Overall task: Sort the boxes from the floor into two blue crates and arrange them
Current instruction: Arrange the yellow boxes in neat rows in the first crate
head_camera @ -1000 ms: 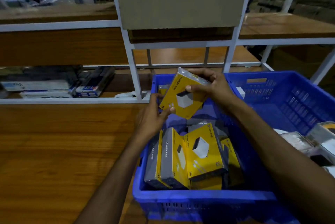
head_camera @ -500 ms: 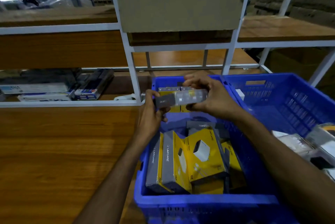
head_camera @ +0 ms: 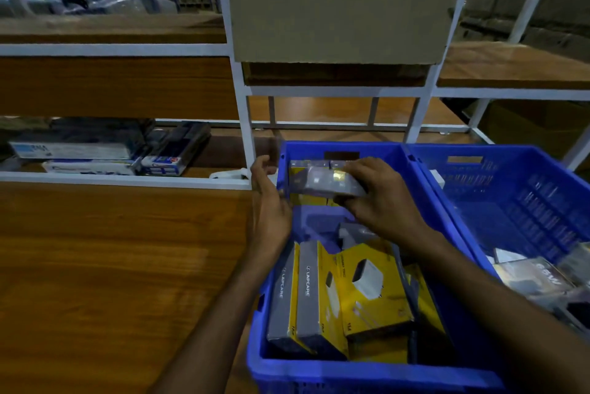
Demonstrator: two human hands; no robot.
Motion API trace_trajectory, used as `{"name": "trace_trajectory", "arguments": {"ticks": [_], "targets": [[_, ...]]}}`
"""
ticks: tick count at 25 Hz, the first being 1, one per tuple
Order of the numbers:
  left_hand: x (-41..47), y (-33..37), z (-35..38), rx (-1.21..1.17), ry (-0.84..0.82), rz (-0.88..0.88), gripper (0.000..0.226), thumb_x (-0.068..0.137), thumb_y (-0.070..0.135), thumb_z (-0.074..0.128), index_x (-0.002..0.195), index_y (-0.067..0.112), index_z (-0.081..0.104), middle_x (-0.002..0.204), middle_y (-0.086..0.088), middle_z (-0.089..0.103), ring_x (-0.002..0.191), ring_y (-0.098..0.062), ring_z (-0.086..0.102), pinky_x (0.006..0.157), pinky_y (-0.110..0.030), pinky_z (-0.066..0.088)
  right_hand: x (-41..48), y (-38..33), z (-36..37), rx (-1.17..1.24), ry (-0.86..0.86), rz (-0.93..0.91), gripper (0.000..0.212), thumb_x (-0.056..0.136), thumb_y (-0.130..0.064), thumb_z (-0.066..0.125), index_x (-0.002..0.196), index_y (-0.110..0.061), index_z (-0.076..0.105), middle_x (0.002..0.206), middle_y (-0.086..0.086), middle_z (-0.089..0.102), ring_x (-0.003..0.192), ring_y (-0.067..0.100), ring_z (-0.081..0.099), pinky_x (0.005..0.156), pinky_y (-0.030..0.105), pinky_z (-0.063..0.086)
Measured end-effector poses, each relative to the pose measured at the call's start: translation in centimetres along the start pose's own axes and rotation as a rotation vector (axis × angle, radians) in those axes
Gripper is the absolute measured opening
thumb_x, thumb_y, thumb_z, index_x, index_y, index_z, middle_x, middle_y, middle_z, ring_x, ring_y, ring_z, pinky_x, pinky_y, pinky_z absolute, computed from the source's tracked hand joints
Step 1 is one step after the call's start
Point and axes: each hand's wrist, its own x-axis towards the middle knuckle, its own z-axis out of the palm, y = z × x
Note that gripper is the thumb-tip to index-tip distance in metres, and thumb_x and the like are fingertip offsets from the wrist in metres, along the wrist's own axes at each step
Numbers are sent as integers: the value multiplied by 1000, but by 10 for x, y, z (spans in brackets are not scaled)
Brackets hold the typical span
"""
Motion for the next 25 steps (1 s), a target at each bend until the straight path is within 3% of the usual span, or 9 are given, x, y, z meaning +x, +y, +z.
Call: {"name": "trace_trajectory", "arguments": {"ticks": [3,5,8,11,15,18,20,22,25], "targets": [[0,2,2,91,-4,31,64,91,-9,54,142,24,36,134,-2,50,100,-10,57,59,-17,43,18,20,20,118,-153,342,47,71,-28,91,111,-16,71,102,0,70,93,18,67,74,43,58],[-1,-2,2,152,16,81,53,91,-9,52,136,19,45,131,-3,51,98,-12,56,61,-21,44,29,34,45,119,-283,377,40,70,-23,92,101,-11,70,97,3,73,92,23,70,69,38,54],[0,-4,1,213,-10,129,35,90,-7,54,112,20,59,119,0,56,91,-13,59,61,-16,40,33,51,84,39,-391,381,48,69,-24,93,110,-13,70,109,8,74,102,28,67,78,35,52],[0,-5,2,248,-47,159,28,89,-5,58,92,22,62,104,3,59,88,-14,60,65,-19,44,39,68,109,35,-339,408,50,66,-20,94,111,-14,72,110,10,74,101,29,68,81,41,57],[2,-7,2,231,-57,142,28,89,-5,59,85,23,61,99,6,59,84,-10,60,67,-20,49,54,80,122,19,-284,420,46,64,-19,93,104,-19,71,104,7,76,95,28,71,76,41,60],[3,-9,4,224,-57,132,28,90,-3,58,83,24,61,95,6,60,79,-14,66,67,-37,56,56,79,126,73,-202,467,56,68,-16,91,112,-21,57,108,6,73,97,26,71,76,43,61],[3,-7,3,231,-53,132,29,90,-2,58,81,26,60,94,7,60,78,-13,66,66,-37,55,58,82,129,42,-169,543,65,70,-24,93,118,-14,50,112,11,72,101,33,70,74,41,58],[3,-6,3,245,-55,136,29,89,-2,60,81,26,60,93,8,60,79,-11,63,67,-35,53,61,84,135,-11,-214,637,68,71,-38,92,119,-6,54,114,18,71,105,38,67,74,39,54],[2,-6,3,261,-51,152,25,88,-1,60,82,23,62,93,7,62,81,-12,60,69,-38,51,61,83,140,-26,-276,671,48,77,-44,87,97,-5,67,103,17,72,99,33,68,68,33,45]]}}
